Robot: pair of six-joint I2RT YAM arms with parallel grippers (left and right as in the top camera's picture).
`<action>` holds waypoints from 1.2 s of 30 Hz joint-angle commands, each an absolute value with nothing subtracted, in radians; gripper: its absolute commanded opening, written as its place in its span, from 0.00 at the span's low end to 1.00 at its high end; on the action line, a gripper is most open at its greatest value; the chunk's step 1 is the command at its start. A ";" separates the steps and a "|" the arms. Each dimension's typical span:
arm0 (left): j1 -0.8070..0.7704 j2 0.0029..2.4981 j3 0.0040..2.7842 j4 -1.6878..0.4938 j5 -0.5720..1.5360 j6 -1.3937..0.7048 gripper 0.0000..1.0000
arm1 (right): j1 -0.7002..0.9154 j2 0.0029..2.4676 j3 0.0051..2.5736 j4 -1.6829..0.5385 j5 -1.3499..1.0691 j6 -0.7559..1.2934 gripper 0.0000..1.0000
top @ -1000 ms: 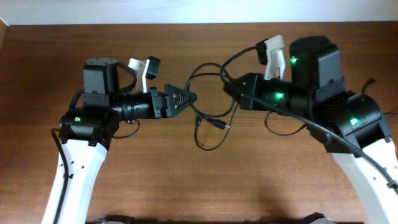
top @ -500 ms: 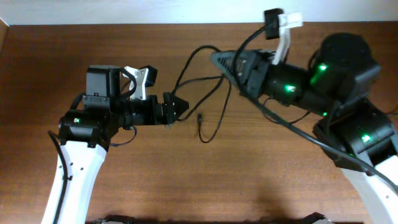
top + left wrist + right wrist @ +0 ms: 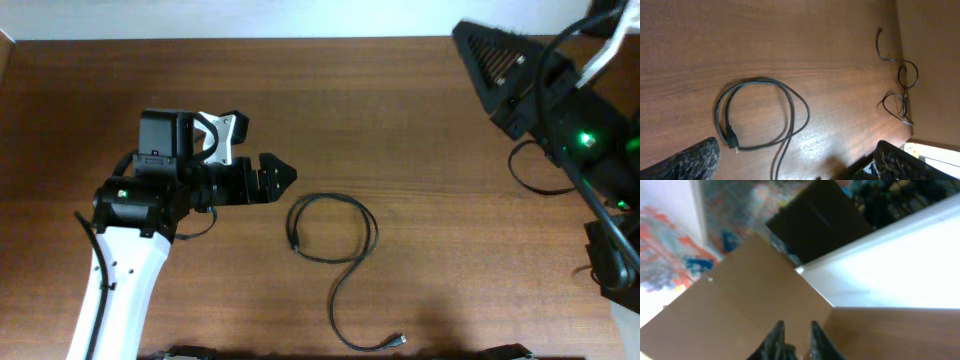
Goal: Untangle cables
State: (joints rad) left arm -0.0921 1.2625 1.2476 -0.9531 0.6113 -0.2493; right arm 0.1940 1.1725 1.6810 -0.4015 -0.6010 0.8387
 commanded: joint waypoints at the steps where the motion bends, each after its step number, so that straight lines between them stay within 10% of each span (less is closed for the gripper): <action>1: -0.089 1.262 1.246 -0.962 0.606 -0.230 0.99 | 0.181 1.203 1.690 -0.702 -0.608 0.726 0.55; 11: -0.089 1.262 1.246 -0.960 0.667 -0.230 0.99 | 0.212 1.615 1.686 -1.374 -0.434 0.293 0.65; 22: -0.089 1.262 1.246 -0.959 0.693 -0.242 0.99 | 0.376 1.647 1.097 -0.872 -0.336 0.424 0.65; 29: -0.089 1.262 1.246 -0.952 0.715 -0.261 0.99 | 0.510 1.653 0.950 -0.630 -0.374 0.542 0.53; 31: -0.089 1.262 1.246 -0.953 0.749 -0.261 0.99 | 0.559 1.687 0.950 -0.568 -0.315 0.602 0.19; 36: -0.089 1.262 1.246 -0.953 0.748 -0.260 0.99 | 0.577 1.811 0.950 -0.487 -0.301 0.615 0.04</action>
State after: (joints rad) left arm -0.0921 1.2625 1.2472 -0.9543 0.7300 -0.2543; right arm 0.5705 1.7863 0.9512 -0.5133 -0.3202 0.6041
